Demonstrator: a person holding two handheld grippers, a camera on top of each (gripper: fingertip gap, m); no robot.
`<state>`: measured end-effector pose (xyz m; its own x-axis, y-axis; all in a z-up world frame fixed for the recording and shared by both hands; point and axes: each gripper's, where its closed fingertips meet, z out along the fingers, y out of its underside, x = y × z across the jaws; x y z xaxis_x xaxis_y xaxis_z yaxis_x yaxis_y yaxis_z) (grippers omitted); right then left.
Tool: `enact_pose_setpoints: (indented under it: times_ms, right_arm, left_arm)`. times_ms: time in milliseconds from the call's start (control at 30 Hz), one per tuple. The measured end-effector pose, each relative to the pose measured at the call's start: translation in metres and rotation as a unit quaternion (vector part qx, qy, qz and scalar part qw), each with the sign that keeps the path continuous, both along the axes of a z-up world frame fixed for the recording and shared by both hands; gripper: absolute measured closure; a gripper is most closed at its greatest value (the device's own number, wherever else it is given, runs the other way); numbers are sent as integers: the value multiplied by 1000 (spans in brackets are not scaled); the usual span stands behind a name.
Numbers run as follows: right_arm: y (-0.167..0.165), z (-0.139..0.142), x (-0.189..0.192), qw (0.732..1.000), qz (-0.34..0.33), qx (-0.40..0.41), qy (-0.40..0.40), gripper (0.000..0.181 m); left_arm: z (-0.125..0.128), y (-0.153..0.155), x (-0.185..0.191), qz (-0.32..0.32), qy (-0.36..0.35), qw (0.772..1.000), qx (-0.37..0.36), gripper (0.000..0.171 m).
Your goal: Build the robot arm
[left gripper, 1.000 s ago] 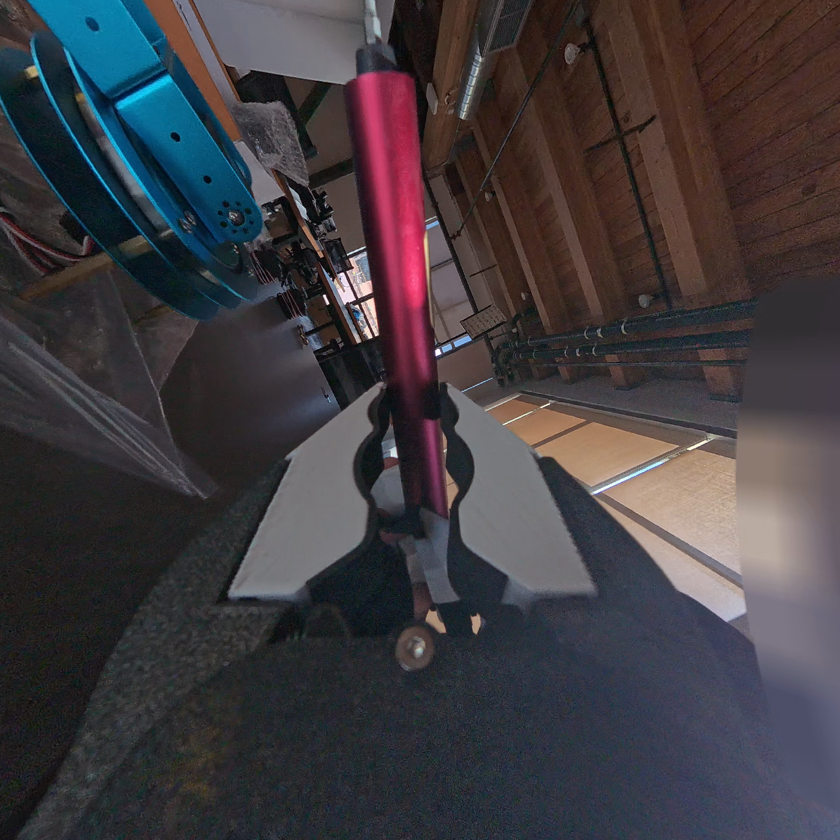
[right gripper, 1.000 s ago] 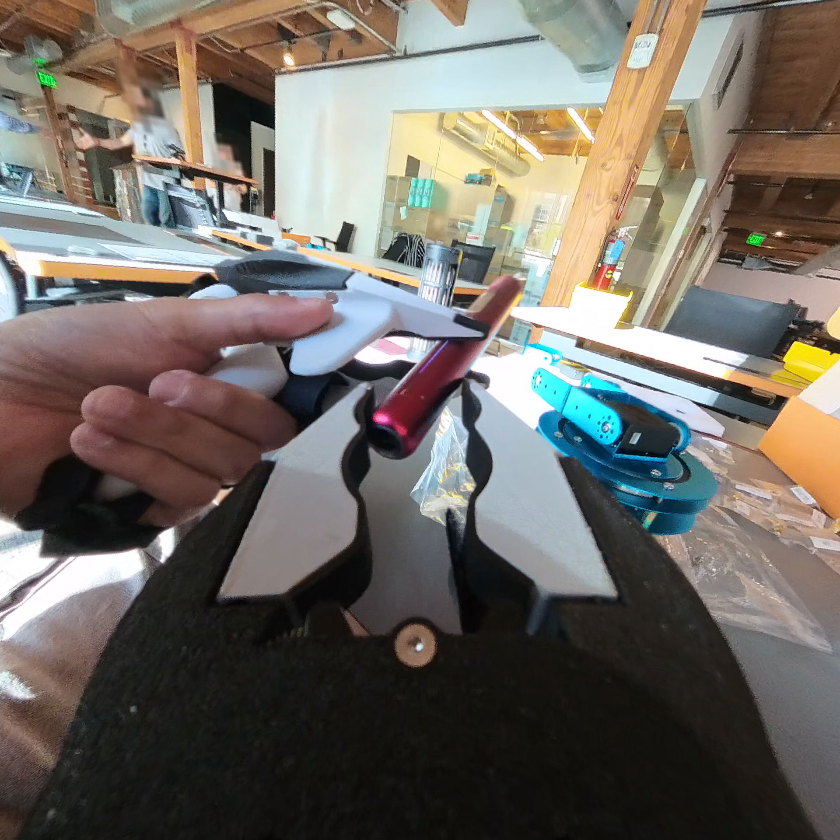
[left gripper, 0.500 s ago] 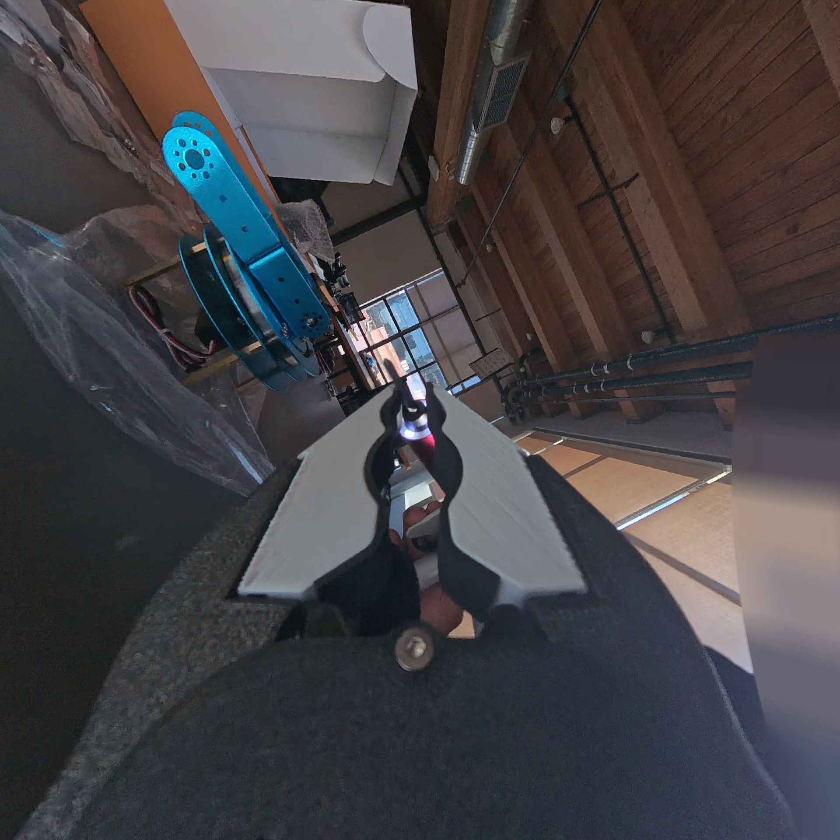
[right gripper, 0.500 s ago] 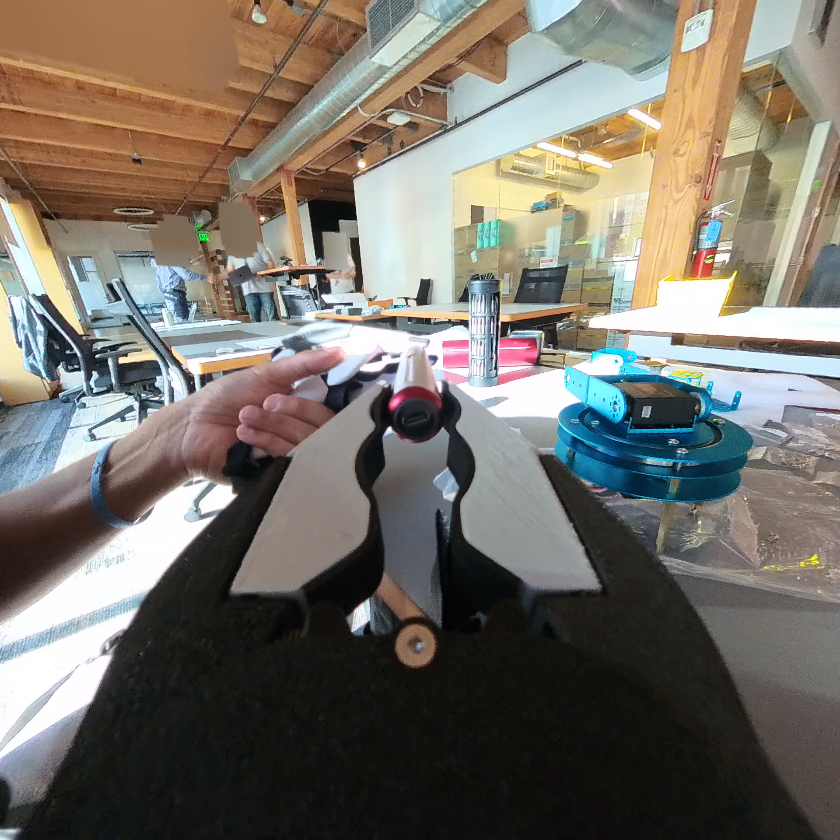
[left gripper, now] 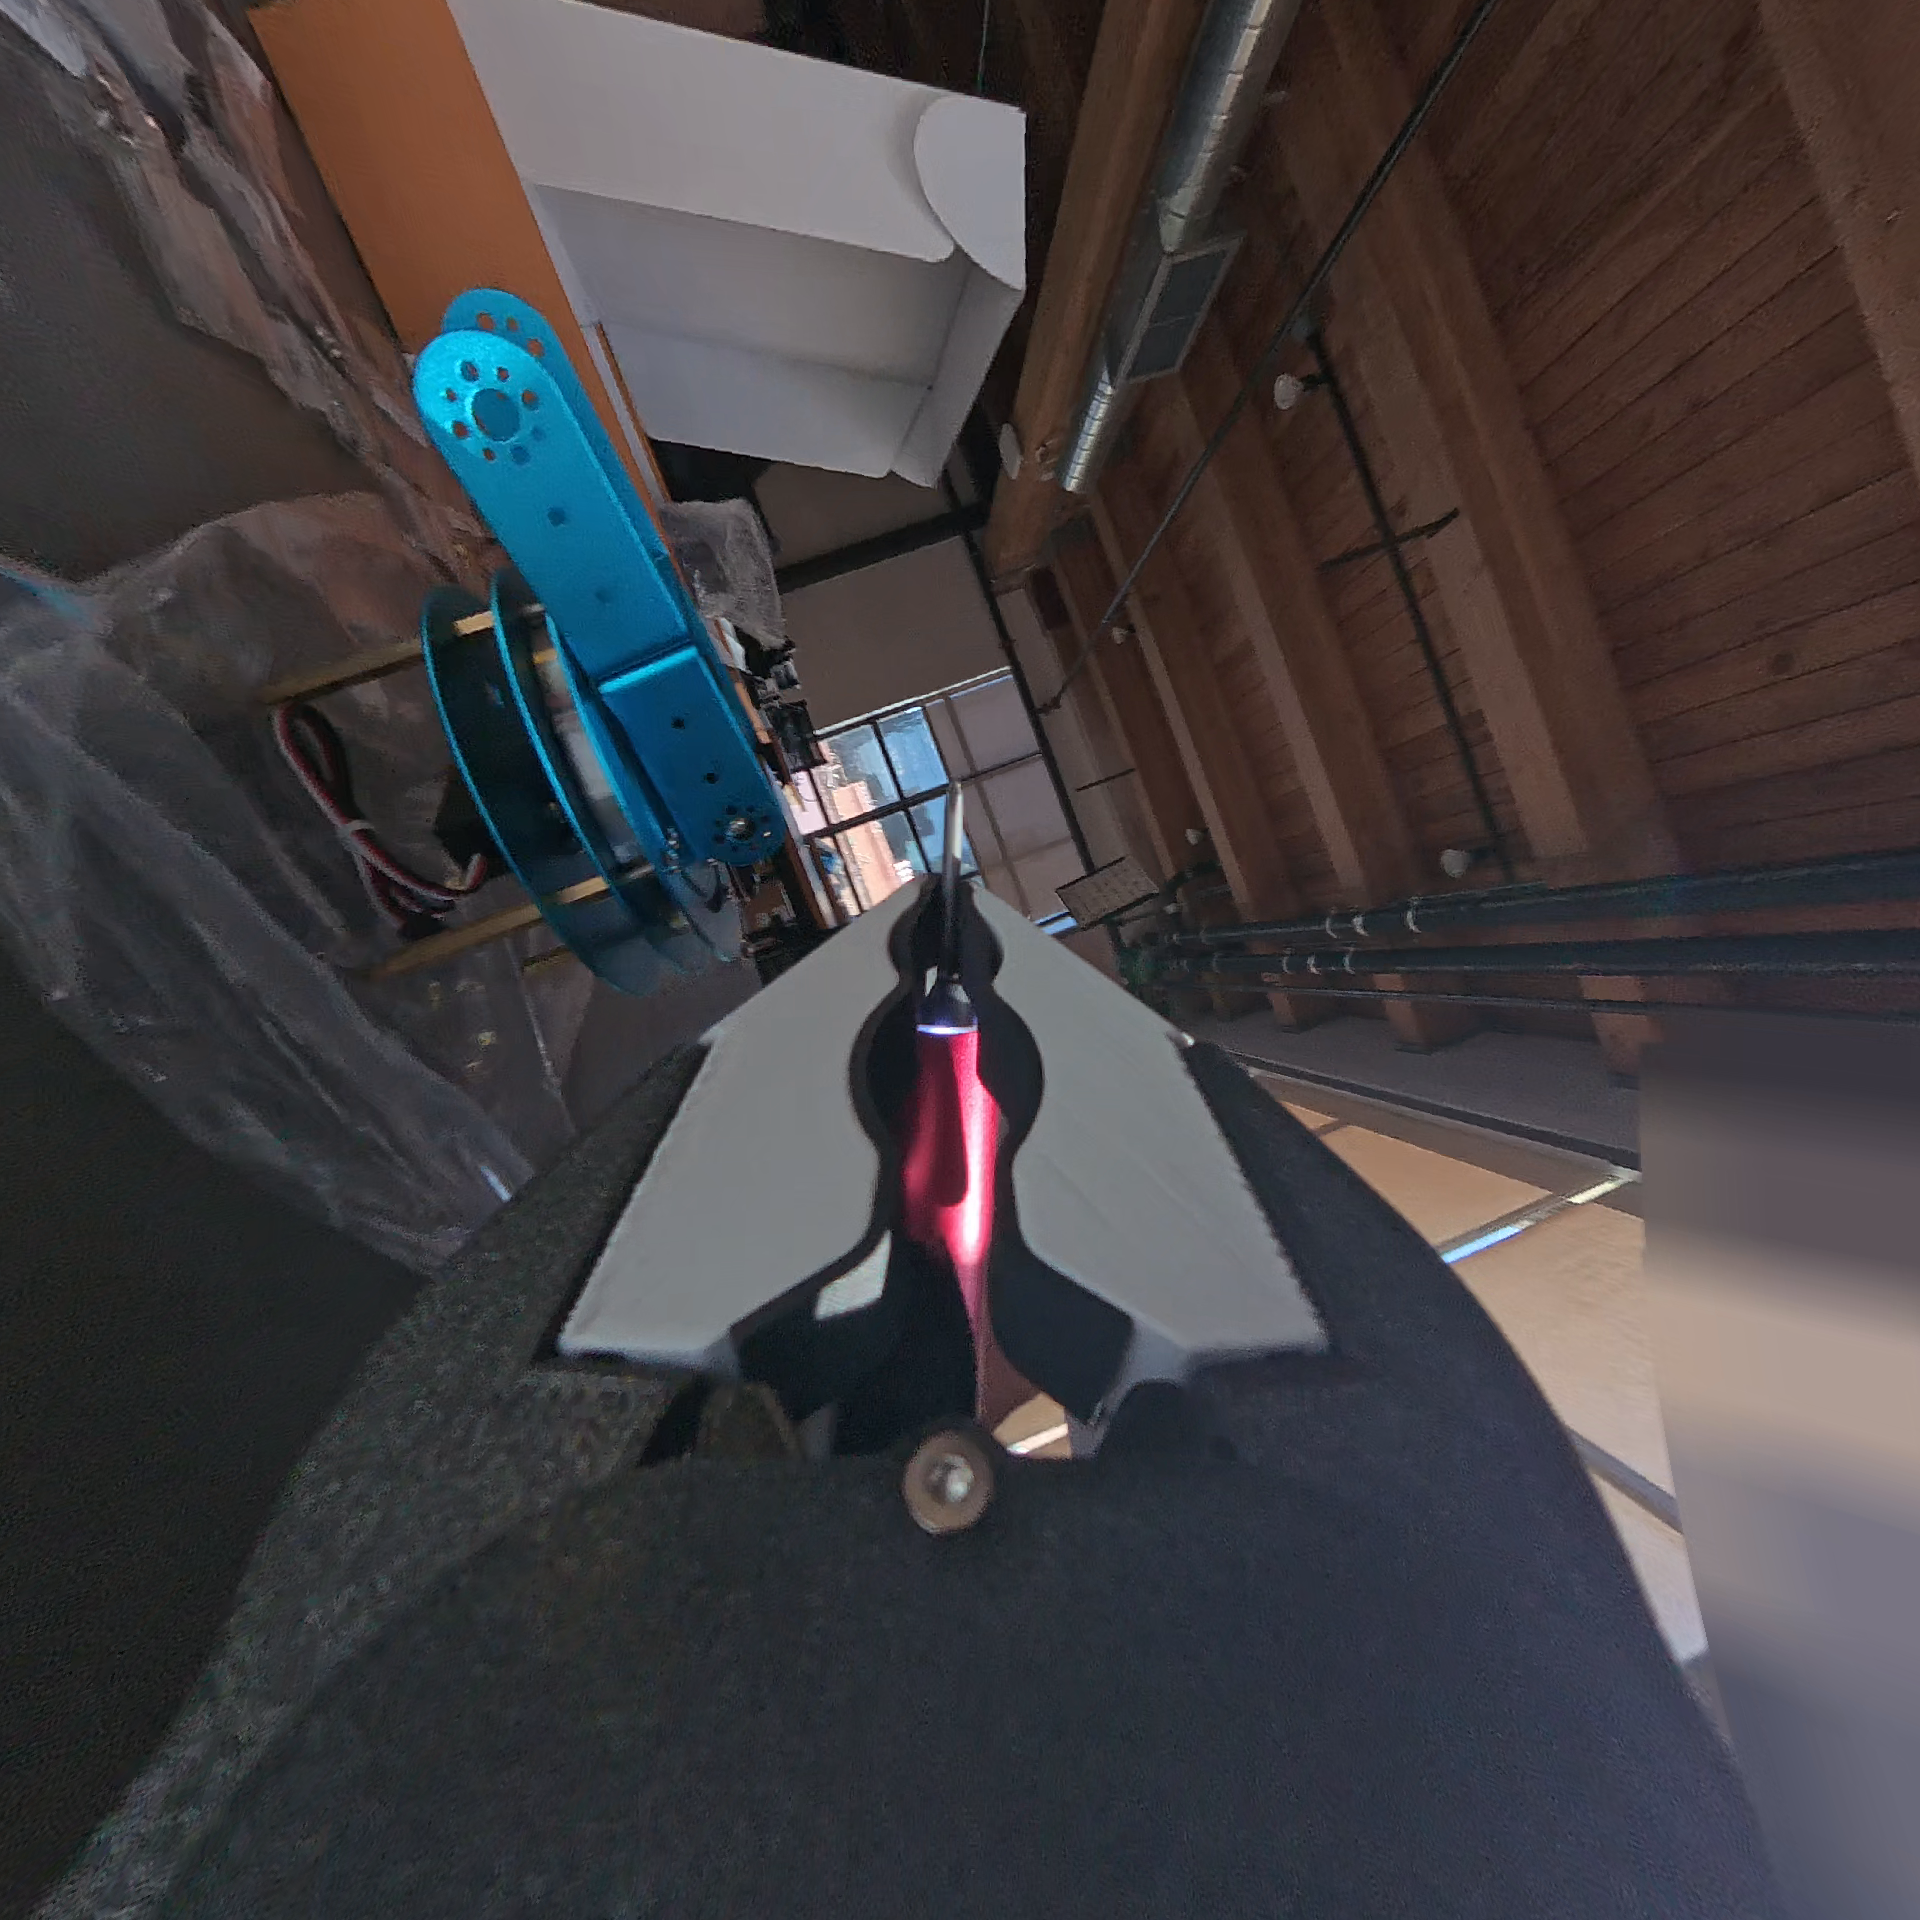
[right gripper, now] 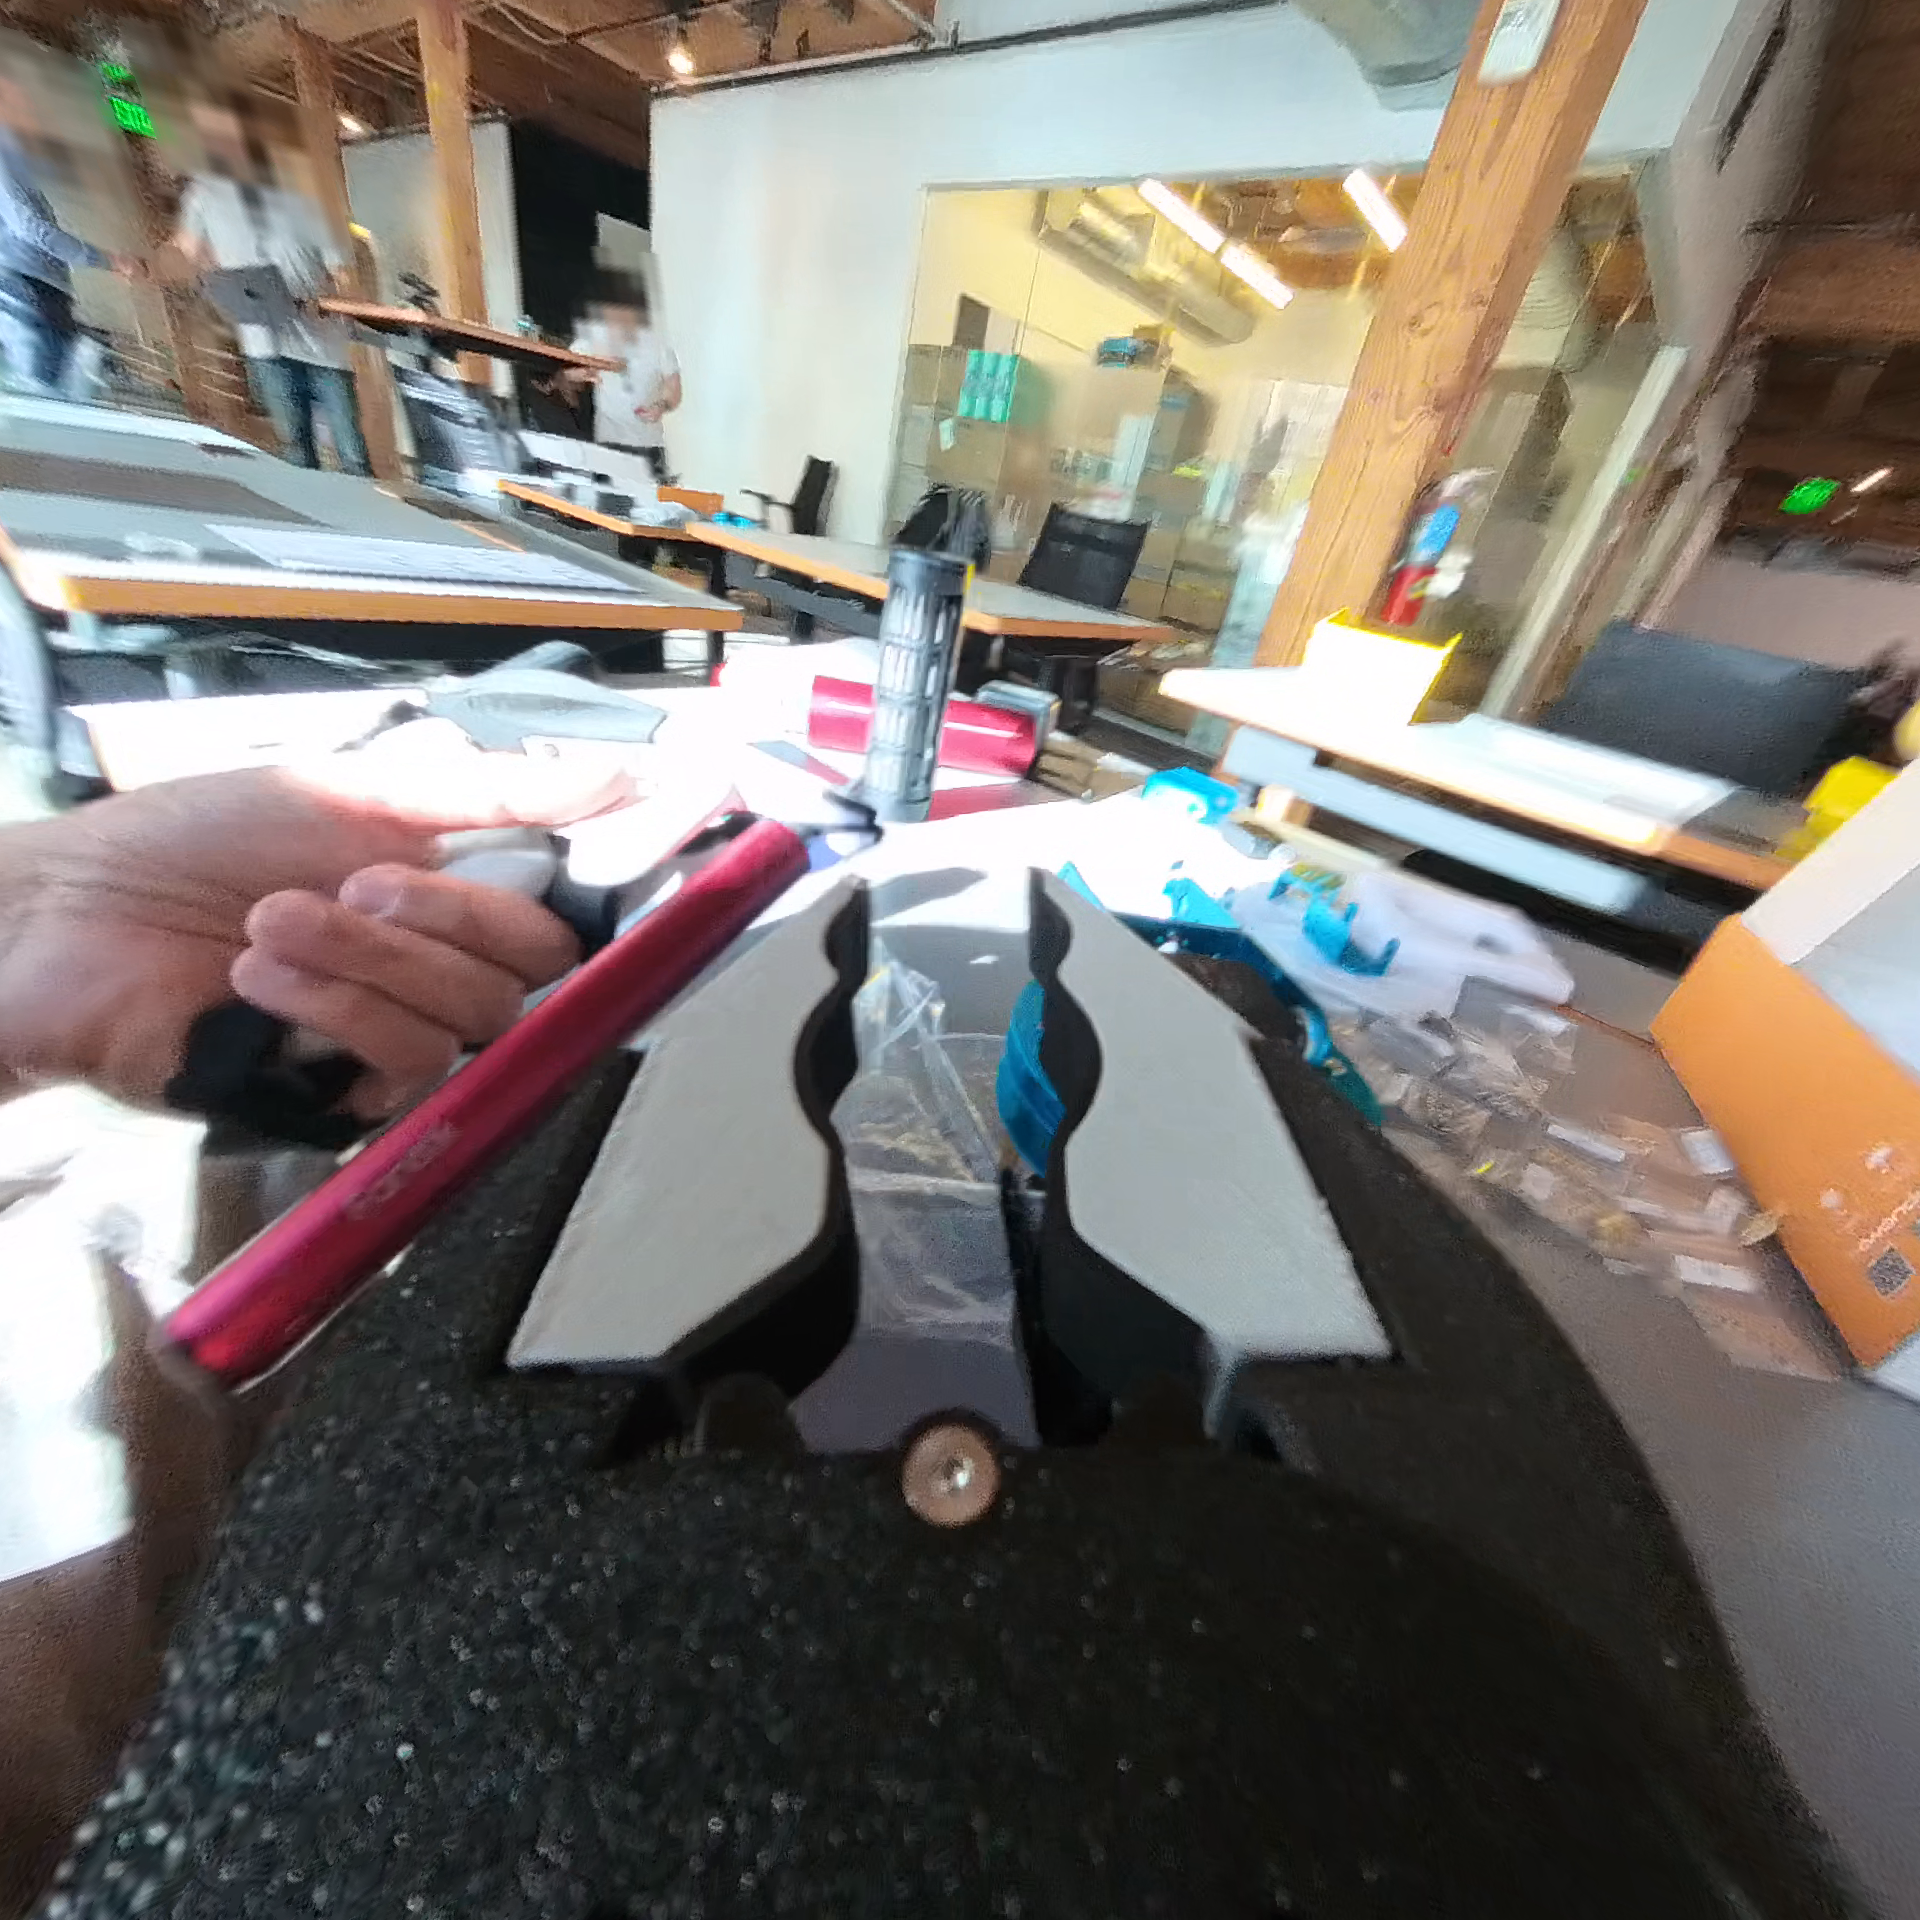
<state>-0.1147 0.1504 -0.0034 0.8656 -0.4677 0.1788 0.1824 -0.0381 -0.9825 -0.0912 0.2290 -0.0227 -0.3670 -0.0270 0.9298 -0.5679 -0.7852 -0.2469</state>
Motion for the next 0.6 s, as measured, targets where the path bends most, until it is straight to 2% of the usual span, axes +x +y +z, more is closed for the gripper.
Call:
enact_pose_setpoints:
  times_ms: [33,100,200,300,400,433,533,600]
  right_arm:
    - [-2,-2,0,999,16,-1,27,143]
    - [-3,-15,0,998,25,-14,57,138]
    - [2,-30,-8,998,33,-28,48,138]
    - [29,-29,-45,979,139,14,151,126]
    - [52,-25,-55,954,189,28,230,124]
    - [59,-25,-55,947,203,25,247,127]
    - [69,-28,-52,927,240,10,288,152]
    - [67,-34,-44,923,237,-9,303,155]
  left_arm:
    - [6,3,0,-7,-3,1000,-7,171]
    - [17,13,3,7,-14,1000,5,171]
    - [46,19,1,4,-44,998,-48,171]
    - [64,16,3,30,-67,997,-32,171]
    - [67,10,8,55,-79,995,9,171]
    - [67,8,9,51,-79,996,2,171]
    - [64,2,14,63,-86,994,29,171]
    - [65,2,15,57,-99,992,51,171]
